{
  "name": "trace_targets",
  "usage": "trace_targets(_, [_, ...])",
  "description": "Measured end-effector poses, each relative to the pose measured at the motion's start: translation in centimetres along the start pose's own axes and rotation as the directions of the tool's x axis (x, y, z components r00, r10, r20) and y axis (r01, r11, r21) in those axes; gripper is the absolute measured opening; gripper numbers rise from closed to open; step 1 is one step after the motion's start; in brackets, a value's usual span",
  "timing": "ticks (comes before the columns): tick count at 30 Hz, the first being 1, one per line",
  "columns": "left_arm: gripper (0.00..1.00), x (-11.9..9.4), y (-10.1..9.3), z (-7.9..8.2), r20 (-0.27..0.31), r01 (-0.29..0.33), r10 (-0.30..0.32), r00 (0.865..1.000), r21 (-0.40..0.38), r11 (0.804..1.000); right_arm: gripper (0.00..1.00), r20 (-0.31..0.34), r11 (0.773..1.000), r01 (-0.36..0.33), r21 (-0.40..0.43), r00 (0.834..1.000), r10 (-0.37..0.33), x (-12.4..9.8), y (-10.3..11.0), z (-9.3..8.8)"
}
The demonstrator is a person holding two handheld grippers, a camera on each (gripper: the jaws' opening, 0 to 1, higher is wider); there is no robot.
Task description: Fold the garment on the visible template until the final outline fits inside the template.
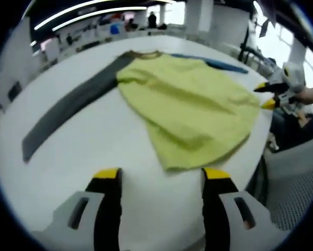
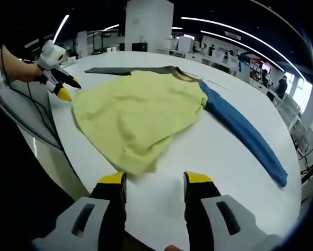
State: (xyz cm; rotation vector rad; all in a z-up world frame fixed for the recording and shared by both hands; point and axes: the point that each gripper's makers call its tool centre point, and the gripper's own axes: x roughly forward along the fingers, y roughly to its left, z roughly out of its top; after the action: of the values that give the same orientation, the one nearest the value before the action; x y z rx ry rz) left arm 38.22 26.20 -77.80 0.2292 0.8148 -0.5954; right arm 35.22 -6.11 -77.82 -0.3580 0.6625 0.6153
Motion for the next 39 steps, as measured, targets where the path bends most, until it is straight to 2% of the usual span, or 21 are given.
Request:
trace_targets(6, [0.49,0.5,-0.1,0.6,0.005,0.002,-0.002,1.000,0.010,1.000,0.37,0.019,1.000,-0.012,-0.015,1.000,0.012,0.9,0.1,0.6])
trace_targets(8, [0.45,0.7,-0.2,0.8,0.005,0.009,-0.010,1.000,0.027,1.000,0.31,0.026,0.999,-0.020,-0.025,0.999,0.021,1.0,0.2,0.8])
trace_targets(10, [0.37,0.8,-0.6,1.1,0.007,0.028,-0.029,1.000,0.031,0.999,0.26,0.031,0.999,-0.024,-0.044,0.999,0.025,1.2,0.3,1.1])
trace_targets(13, [0.21,1.0,-1.3,1.3,0.003,0.061,-0.061,0.998,0.029,0.998,0.23,0.040,0.998,-0.026,-0.057,0.999,0.028,1.5,0.3,1.5])
trace_targets(15, [0.17,1.1,-1.5,1.4,0.006,0.068,-0.068,0.998,0.022,0.997,0.19,0.049,0.998,-0.022,-0.063,0.998,0.025,1.5,0.2,1.8])
trace_targets(17, [0.12,1.2,-1.7,1.5,0.005,0.072,-0.072,0.997,0.021,0.997,0.09,0.054,0.997,-0.019,-0.073,0.998,0.023,1.5,0.2,2.0])
trace_targets(18, [0.07,1.2,-1.8,1.4,0.003,0.076,-0.077,0.997,0.019,0.997,0.03,0.054,0.997,-0.019,-0.072,0.998,0.023,1.5,0.1,2.1])
trace_targets(20, [0.01,1.2,-2.1,1.4,0.002,0.089,-0.089,0.996,0.010,0.996,0.02,0.054,0.998,-0.019,-0.065,0.998,0.023,1.6,0.0,2.1])
trace_targets(25, [0.00,0.9,-1.8,1.3,0.012,0.078,-0.078,0.997,-0.030,0.996,0.02,0.032,0.999,-0.026,-0.030,0.999,0.027,1.6,-0.2,1.8])
trace_targets(28, [0.00,0.4,-1.7,1.7,0.028,0.077,-0.074,0.997,-0.137,0.988,0.01,0.022,1.000,-0.029,0.005,0.999,0.029,1.4,-0.4,1.8])
trace_targets(36, [0.00,-1.1,-1.3,2.2,0.053,0.067,-0.056,0.997,-0.215,0.974,0.01,0.034,0.998,-0.021,0.059,0.999,0.019,0.0,-0.9,2.1])
trace_targets(39, [0.00,-2.0,-1.1,2.6,0.077,0.063,-0.043,0.996,-0.273,0.960,0.01,0.043,0.997,-0.021,0.079,0.999,0.018,-0.7,-0.9,2.5])
